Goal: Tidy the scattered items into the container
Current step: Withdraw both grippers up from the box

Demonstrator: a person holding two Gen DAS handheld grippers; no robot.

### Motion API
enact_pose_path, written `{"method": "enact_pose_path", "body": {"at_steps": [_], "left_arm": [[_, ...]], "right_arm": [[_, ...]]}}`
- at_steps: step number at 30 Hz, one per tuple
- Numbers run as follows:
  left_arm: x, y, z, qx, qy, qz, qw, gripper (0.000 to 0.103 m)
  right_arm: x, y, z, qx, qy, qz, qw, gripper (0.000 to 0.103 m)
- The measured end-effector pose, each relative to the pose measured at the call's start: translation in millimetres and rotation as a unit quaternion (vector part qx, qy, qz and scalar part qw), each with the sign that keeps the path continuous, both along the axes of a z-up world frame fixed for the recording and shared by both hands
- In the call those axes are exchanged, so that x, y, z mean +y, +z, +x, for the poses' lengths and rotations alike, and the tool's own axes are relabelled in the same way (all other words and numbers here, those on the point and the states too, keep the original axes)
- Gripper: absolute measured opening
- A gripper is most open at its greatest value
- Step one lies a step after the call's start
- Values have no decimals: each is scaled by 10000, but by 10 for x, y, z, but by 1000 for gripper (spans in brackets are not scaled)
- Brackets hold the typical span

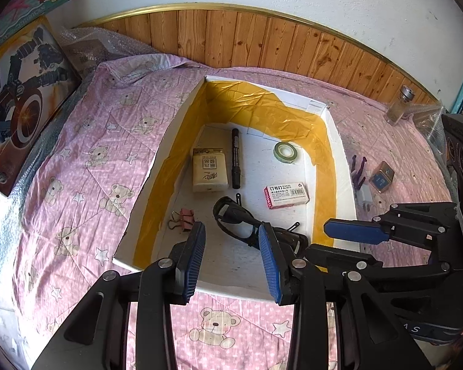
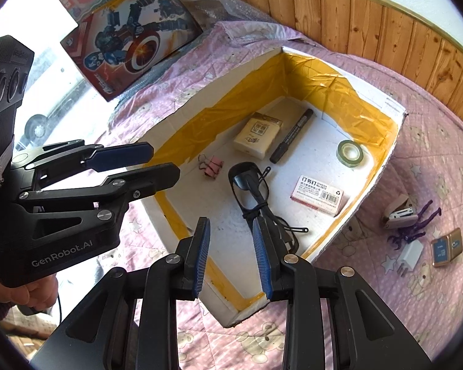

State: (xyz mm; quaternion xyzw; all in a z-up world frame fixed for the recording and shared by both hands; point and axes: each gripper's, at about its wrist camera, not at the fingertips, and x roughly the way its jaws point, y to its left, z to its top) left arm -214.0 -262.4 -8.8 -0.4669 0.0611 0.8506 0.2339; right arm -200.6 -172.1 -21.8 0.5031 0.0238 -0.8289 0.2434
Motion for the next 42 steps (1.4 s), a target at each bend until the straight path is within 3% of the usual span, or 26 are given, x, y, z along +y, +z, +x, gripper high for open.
{"method": "enact_pose_path", "body": {"at_steps": [18, 29, 42], "left_arm": [[130, 280, 448, 289, -150, -1, 9995, 38], [331, 285, 668, 209, -222, 5, 9995, 38], [458, 339, 937, 159, -167, 344, 9991, 38]], "right_arm": [[149, 256, 402, 243, -131, -205, 9994, 32], [449, 274, 609, 269, -392, -607, 9970, 34], [701, 384, 813, 552, -582, -662, 9946, 34]]}}
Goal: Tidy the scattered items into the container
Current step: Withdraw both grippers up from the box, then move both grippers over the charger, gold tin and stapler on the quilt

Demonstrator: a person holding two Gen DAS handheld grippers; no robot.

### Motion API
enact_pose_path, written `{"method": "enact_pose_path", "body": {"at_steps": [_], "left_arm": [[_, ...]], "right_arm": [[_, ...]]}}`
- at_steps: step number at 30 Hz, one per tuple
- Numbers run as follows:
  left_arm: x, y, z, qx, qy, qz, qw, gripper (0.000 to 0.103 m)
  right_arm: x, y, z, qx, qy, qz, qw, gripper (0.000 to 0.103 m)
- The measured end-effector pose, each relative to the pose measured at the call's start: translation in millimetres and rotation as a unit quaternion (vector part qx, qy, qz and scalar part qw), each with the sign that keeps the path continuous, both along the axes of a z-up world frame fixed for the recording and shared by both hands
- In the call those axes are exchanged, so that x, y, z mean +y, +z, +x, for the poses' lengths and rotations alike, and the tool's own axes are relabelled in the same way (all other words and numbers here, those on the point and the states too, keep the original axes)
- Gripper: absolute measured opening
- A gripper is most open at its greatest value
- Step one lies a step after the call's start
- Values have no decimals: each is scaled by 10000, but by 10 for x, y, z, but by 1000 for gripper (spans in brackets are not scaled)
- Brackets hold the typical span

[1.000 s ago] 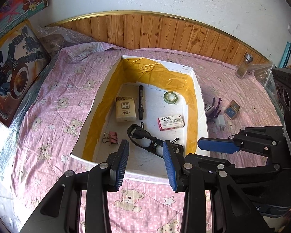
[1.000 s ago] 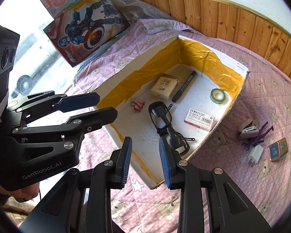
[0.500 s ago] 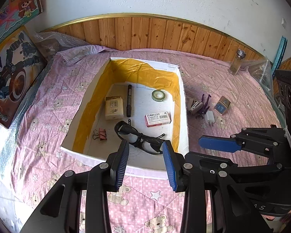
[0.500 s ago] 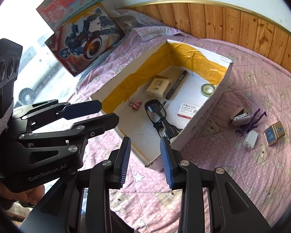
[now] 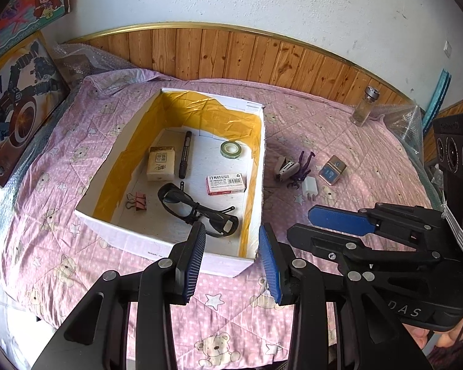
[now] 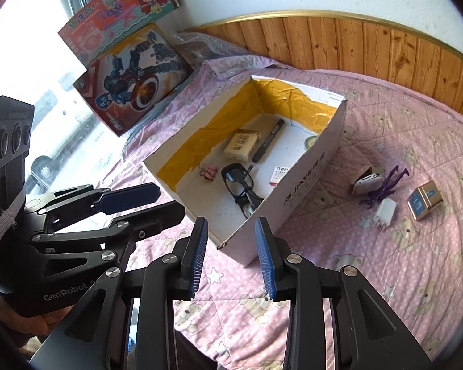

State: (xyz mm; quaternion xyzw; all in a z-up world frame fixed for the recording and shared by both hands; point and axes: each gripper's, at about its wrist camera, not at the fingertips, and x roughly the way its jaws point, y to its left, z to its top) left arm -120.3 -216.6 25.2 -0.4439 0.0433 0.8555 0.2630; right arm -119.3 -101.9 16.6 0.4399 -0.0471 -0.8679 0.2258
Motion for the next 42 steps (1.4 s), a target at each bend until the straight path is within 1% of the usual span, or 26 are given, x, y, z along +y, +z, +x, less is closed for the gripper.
{"method": "enact_pose_path", "body": {"at_steps": [4, 9, 14, 18, 20, 29, 31, 32, 33, 42], "left_arm": [[84, -18, 35, -18, -6, -52, 10000, 38], [114, -55, 60, -71, 61, -95, 9999, 38], [139, -86, 60, -98, 129, -153, 9998, 38], [169, -106, 33, -127, 140, -147, 9997, 38], [206, -114, 30, -133, 83, -128, 9998, 38], [501, -186, 85, -148, -322, -45, 9994, 38], [561, -207, 92, -152, -396, -40, 9991, 41], [586, -218, 95, -151, -420, -26, 9990, 44], [610, -230, 94, -156, -443, -7, 9989, 45], [800, -345, 61, -329, -540, 76, 9980, 45]], "right_arm": [[69, -33, 29, 34, -22, 7, 10000, 35], [127, -134, 4, -61, -17, -94, 9999, 35], [214, -187, -1, -102, -46, -319, 9994, 35], [341, -243, -19, -175, -192, -510, 9984, 36], [424, -275, -30, -222, -308, -602, 9975, 37], [781, -437, -56, -445, -739, -829, 9928, 38], [845, -480, -57, -509, -819, -886, 9914, 38], [871, -500, -58, -537, -846, -897, 9909, 38], [894, -517, -60, -563, -871, -894, 9906, 38], [1158, -605, -71, -640, -1159, -940, 9867, 38]]}}
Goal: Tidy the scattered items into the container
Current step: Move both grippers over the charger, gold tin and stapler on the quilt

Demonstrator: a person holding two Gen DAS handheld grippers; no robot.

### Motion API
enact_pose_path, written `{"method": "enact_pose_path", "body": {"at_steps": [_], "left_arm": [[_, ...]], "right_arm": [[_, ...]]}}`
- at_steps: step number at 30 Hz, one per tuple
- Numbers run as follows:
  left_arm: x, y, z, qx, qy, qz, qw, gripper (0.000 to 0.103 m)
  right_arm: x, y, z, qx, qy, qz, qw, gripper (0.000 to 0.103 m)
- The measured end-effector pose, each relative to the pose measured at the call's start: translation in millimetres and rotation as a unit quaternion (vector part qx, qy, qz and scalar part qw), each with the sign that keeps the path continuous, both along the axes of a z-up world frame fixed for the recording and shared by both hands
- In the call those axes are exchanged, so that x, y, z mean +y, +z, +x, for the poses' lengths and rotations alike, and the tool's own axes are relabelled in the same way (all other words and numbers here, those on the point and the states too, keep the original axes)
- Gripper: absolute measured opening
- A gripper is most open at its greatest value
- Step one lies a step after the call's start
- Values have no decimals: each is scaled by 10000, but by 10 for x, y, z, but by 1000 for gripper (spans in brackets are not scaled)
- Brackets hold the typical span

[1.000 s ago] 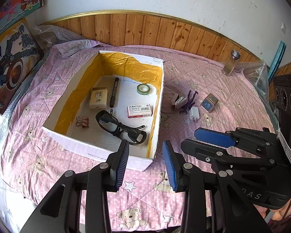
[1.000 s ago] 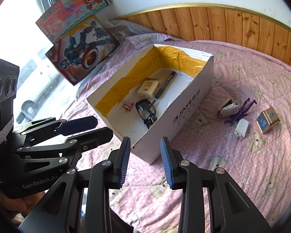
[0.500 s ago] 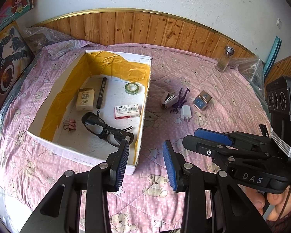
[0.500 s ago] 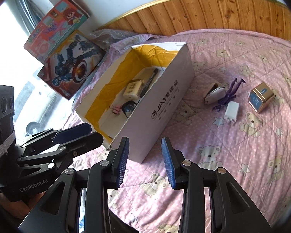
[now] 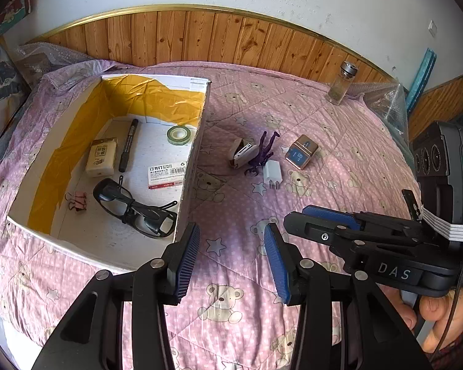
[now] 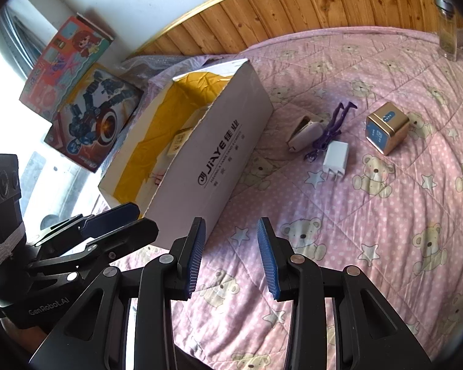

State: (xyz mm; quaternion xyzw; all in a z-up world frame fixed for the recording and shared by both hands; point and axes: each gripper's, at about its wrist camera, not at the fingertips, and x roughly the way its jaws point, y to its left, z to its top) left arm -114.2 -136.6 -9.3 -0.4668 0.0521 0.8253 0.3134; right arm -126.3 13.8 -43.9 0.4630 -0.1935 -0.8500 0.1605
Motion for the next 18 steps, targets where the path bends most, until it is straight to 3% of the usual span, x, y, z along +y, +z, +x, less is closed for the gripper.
{"method": "enact_pose_path", "body": {"at_steps": [18], "left_arm": [[636, -346, -251, -397, -235, 50, 9989, 45]], "right_arm": [[711, -328, -322, -326, -702, -119, 9969, 38]]}}
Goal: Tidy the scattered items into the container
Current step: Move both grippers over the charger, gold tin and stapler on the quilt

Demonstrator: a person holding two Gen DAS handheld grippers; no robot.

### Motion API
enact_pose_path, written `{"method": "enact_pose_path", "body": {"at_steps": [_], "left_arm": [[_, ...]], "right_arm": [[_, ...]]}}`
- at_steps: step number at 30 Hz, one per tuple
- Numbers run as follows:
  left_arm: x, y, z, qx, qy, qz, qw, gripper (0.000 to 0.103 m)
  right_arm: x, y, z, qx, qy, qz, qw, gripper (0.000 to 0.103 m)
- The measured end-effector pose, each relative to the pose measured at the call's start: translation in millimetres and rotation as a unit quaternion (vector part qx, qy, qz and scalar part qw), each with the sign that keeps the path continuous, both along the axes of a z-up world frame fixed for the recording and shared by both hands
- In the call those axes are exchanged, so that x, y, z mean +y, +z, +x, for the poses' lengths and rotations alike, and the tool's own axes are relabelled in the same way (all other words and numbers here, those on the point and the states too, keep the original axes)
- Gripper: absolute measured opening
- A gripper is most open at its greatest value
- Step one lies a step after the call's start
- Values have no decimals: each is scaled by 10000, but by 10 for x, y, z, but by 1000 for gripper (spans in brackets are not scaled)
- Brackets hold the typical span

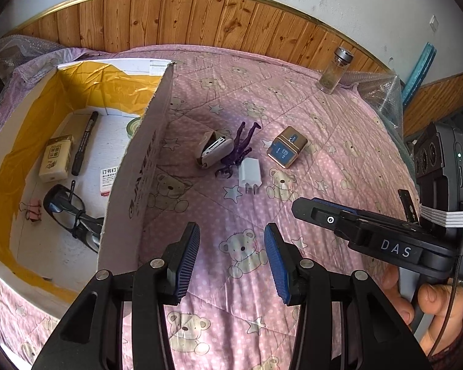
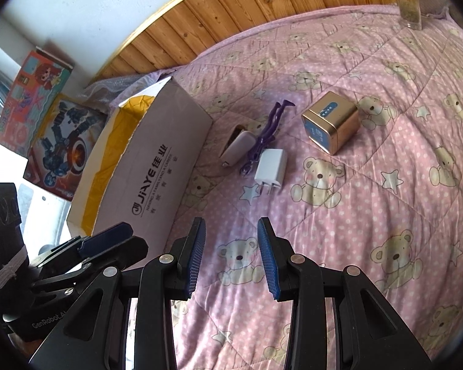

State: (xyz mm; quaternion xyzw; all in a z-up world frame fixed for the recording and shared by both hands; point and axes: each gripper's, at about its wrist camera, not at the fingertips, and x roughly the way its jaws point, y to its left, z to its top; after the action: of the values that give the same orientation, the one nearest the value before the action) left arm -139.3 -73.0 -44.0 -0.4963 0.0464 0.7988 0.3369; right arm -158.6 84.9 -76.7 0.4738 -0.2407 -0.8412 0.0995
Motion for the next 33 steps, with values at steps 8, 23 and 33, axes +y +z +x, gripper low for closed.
{"method": "enact_pose_path", "body": {"at_steps": [8, 23, 33], "left_arm": [[347, -236, -235, -226, -17, 88, 9997, 50], [891, -753, -666, -528, 138, 64, 9985, 53], [1056, -990, -775, -588, 209, -73, 9980, 53]], "right_arm": [[360, -71, -231, -60, -274, 173, 9995, 38], [684, -165, -749, -3, 382, 1333, 9903, 51], [927, -442, -934, -338, -46, 406, 9986, 52]]}}
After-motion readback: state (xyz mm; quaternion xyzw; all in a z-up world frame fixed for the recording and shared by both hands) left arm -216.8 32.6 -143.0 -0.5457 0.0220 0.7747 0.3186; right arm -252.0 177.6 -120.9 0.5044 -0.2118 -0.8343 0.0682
